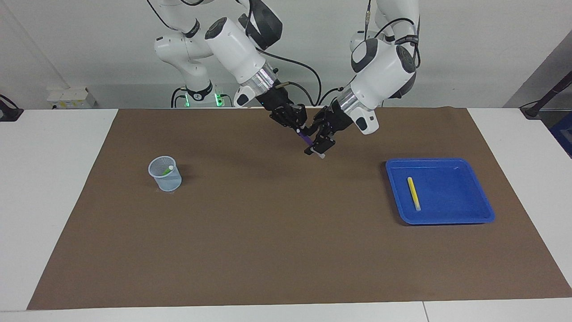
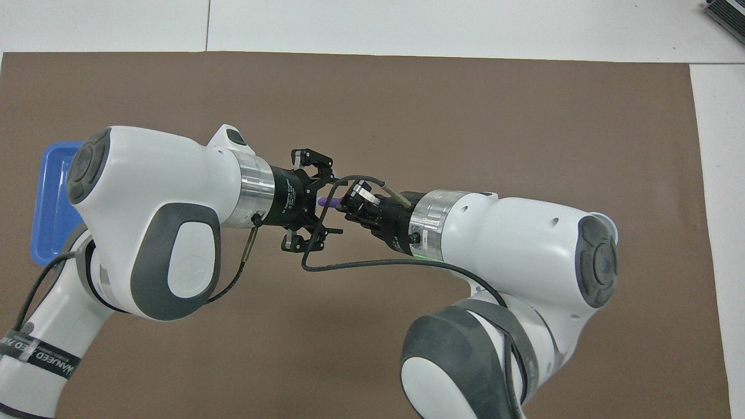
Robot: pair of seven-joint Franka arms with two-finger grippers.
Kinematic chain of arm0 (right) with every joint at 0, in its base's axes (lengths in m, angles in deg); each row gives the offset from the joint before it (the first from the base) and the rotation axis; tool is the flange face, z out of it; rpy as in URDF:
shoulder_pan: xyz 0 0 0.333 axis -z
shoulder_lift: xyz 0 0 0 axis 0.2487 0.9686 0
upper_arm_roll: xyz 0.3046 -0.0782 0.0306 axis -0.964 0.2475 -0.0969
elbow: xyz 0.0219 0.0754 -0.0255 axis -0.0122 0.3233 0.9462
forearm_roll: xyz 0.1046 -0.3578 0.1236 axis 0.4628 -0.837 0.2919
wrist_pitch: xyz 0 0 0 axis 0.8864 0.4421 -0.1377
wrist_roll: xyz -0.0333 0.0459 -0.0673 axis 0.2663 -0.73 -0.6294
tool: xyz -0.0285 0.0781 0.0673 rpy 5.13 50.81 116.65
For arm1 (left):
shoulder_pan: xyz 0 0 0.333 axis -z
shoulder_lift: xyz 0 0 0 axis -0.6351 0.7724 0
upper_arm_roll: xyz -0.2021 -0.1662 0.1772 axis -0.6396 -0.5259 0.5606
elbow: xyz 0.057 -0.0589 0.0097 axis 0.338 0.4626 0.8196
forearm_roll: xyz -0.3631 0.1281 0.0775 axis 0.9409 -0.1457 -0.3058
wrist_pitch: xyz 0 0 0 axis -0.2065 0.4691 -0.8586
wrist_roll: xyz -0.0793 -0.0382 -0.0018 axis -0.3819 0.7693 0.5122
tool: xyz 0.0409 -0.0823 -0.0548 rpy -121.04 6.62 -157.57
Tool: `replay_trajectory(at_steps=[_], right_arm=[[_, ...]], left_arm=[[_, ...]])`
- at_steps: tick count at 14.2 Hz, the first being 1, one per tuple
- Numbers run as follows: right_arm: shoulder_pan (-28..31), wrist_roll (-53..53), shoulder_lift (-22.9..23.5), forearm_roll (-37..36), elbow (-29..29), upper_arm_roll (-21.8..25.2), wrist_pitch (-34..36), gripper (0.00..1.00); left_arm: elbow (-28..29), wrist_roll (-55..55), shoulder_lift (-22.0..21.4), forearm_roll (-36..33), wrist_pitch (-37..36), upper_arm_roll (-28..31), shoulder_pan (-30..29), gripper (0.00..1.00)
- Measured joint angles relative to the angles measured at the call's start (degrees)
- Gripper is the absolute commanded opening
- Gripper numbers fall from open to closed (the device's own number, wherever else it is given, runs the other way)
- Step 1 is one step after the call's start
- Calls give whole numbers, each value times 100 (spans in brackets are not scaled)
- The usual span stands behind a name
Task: Right arm passes pens to left for tray arrangement
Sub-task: 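Close the left gripper on the purple pen held by the right gripper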
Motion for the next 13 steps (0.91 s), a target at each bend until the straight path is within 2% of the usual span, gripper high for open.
replay_trajectory(at_steps=[2, 3, 4, 5, 6, 13], right_arm=[[0, 0, 0, 0, 0, 0, 0, 0], [0, 0, 0, 0, 0, 1, 0, 0], [0, 0, 0, 0, 0, 1, 0, 0], [1, 0, 0, 0, 0, 1, 0, 0], [1, 0, 0, 0, 0, 1, 0, 0], [-5, 0, -1, 2, 9, -21, 22, 0]], left_arm=[[10, 0, 0, 0, 0, 0, 0, 57], [12, 0, 0, 0, 0, 0, 0, 50], [13, 0, 0, 0, 0, 0, 0, 34], [13, 0, 0, 0, 0, 0, 0, 11], [13, 0, 0, 0, 0, 0, 0, 0], [7, -78, -6, -1, -55, 42, -6, 0]])
